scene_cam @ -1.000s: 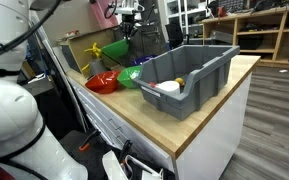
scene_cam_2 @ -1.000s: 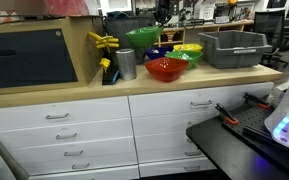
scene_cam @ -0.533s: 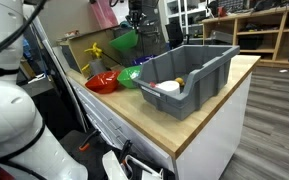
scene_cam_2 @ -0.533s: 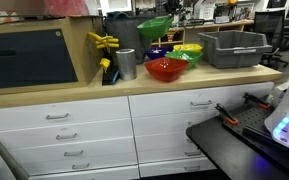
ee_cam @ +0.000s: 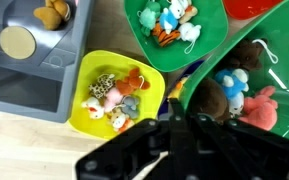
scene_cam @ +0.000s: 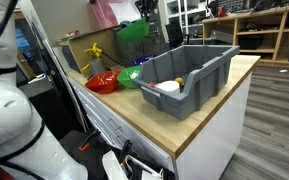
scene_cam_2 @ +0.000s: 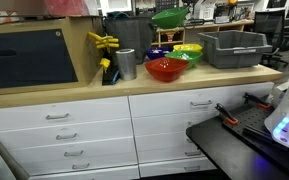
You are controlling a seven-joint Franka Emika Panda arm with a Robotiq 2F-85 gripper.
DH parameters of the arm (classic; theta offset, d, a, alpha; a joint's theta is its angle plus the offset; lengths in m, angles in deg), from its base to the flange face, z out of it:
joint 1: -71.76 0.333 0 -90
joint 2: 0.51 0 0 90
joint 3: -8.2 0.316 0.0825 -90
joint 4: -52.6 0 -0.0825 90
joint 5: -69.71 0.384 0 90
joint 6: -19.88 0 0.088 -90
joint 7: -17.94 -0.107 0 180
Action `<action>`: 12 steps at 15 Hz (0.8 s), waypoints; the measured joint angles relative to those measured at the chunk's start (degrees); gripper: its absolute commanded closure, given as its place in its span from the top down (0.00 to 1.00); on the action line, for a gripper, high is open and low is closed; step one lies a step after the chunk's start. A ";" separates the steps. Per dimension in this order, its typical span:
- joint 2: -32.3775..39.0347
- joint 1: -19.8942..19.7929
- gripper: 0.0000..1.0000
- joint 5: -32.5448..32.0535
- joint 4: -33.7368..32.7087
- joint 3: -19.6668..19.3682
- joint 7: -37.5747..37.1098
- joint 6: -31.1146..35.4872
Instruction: Pour the contents from the left green bowl into the grey trailer
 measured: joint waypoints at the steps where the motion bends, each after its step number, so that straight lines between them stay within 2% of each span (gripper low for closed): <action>1: -0.31 -0.43 0.01 -0.48 0.03 -0.68 -0.01 -0.01; 6: -0.61 -1.59 0.01 -3.09 0.23 -3.31 -0.23 -0.01; 12: -0.65 -1.58 0.01 -5.43 0.37 -3.95 -2.14 -0.01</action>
